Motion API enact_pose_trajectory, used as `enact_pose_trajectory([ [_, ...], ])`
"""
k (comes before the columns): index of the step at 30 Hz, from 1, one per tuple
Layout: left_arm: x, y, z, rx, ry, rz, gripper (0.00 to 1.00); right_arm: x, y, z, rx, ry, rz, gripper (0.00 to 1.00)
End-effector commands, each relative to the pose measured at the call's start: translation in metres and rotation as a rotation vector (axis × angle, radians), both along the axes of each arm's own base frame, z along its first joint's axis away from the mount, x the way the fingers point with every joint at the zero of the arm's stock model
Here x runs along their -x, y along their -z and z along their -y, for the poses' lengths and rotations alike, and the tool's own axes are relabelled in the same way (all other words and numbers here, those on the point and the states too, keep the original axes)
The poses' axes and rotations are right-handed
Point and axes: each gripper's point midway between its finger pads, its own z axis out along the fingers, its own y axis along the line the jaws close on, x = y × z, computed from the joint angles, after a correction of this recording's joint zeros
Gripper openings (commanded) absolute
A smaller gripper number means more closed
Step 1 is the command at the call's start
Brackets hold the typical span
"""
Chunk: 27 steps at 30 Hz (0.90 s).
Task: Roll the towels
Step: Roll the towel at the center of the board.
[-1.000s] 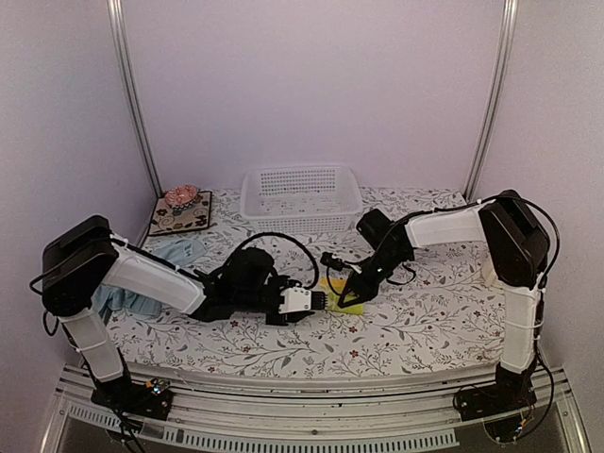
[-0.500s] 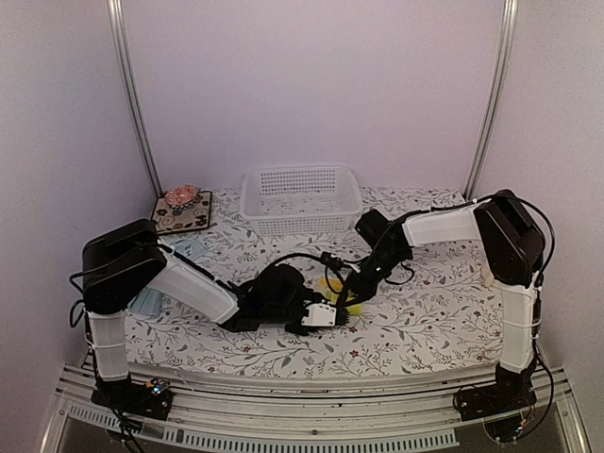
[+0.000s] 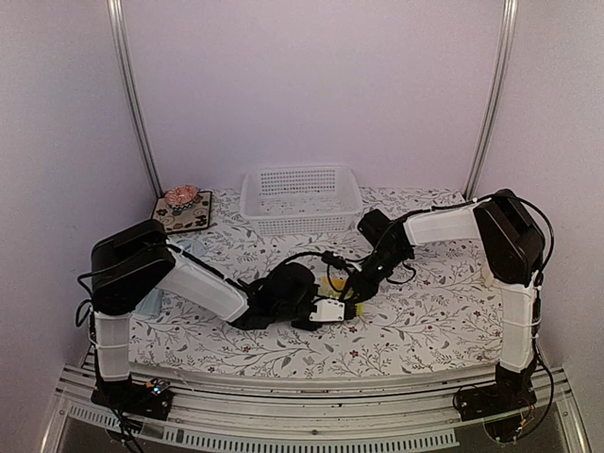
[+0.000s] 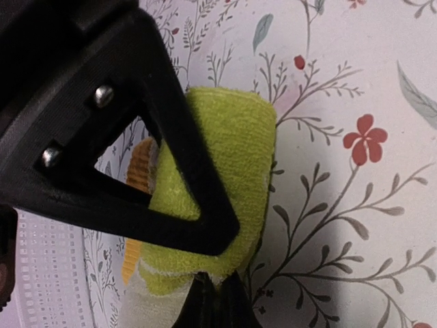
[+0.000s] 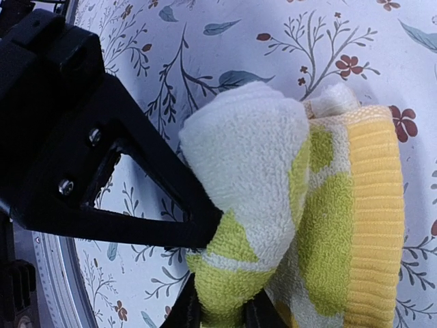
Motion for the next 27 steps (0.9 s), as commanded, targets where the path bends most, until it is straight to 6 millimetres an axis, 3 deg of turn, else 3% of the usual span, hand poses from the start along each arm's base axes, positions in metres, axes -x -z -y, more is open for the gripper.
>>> enact_pose_trajectory([
  [1,0.009,0.047,-0.022,-0.151,-0.029,-0.156,0.00,0.021,0.012,0.011,0.054,-0.021,-0.076,0.26],
  [11,0.019,0.055,-0.031,-0.214,-0.040,-0.458,0.00,-0.002,-0.031,0.026,-0.010,0.048,0.076,0.52],
  [16,0.017,0.051,-0.028,-0.237,-0.051,-0.558,0.00,-0.012,-0.040,0.036,0.003,0.084,0.187,0.66],
  [27,0.015,0.049,-0.022,-0.256,-0.128,-0.821,0.00,-0.028,-0.058,0.067,0.032,0.179,0.422,0.73],
])
